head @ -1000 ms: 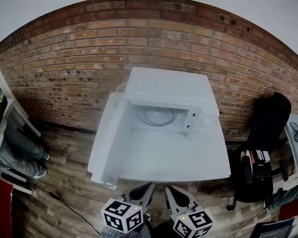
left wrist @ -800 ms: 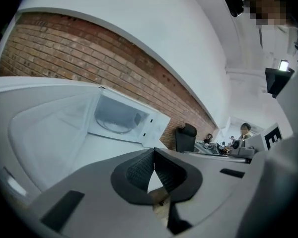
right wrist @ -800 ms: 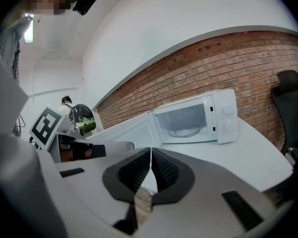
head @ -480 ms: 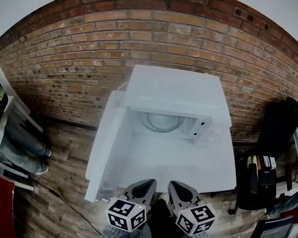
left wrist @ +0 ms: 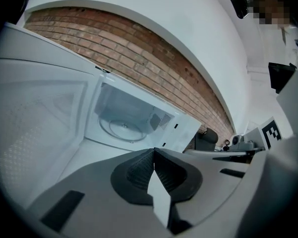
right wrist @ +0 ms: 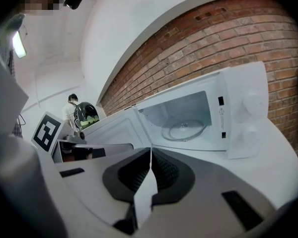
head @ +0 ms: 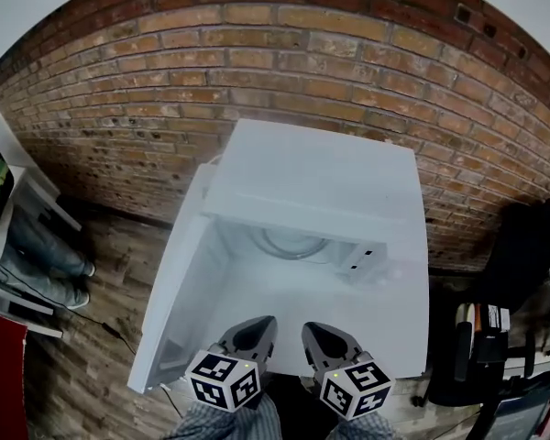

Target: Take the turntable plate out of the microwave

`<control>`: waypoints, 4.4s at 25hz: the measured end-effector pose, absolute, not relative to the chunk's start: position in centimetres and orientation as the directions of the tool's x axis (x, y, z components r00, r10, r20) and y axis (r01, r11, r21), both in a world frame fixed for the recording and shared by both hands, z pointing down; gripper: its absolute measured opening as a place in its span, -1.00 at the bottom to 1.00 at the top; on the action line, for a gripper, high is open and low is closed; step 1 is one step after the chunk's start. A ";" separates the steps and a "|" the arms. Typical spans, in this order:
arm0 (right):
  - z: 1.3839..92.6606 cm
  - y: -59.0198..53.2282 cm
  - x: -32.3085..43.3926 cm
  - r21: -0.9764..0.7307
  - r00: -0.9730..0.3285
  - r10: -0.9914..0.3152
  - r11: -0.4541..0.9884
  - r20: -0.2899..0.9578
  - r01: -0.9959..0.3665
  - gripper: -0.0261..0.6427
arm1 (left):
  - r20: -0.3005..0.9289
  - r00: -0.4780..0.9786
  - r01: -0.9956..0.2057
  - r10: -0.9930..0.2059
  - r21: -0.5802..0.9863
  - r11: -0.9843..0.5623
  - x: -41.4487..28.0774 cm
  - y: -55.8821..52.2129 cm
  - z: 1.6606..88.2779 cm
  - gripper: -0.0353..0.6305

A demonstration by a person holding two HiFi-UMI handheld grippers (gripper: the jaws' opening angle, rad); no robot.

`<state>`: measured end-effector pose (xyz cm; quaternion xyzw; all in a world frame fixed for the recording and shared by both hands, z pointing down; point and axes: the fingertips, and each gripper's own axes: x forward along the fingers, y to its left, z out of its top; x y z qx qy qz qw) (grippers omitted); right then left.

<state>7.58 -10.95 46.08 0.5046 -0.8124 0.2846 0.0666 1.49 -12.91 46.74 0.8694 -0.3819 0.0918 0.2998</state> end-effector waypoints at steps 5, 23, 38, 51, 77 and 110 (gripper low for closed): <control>47.7 -13.3 8.1 -0.460 -0.524 -0.751 0.330 0.401 -0.824 -0.86 | 0.400 0.668 -0.740 -0.627 0.450 -0.501 2.2 -15.2 47.3 -0.87; 53.6 -22.6 10.4 -0.832 -0.418 -0.826 -0.106 0.379 -0.545 -0.86 | 0.435 0.690 -0.723 -0.578 0.461 -0.515 1.3 -20.9 49.1 -0.87; 55.1 -27.6 11.4 -0.901 -0.341 -0.870 -0.225 0.358 -0.371 -0.65 | 0.438 0.686 -0.726 -0.581 0.464 -0.507 0.3 -23.0 49.4 -0.87; 56.8 -29.1 11.9 -0.893 -0.317 -0.863 -0.277 0.393 -0.355 -0.65 | 0.444 0.678 -0.733 -0.586 0.471 -0.491 -0.5 -24.4 49.7 -0.87; 57.8 -30.0 12.6 -0.911 -0.314 -0.868 -0.302 0.385 -0.283 -0.66 | 0.465 0.672 -0.739 -0.576 0.476 -0.477 -0.8 -24.5 50.8 -0.87; 56.3 -30.0 13.1 -0.941 -0.303 -0.893 -0.297 0.334 -0.162 -0.82 | 0.185 0.716 -0.240 -0.673 0.971 0.011 3.2 -31.5 55.9 -0.58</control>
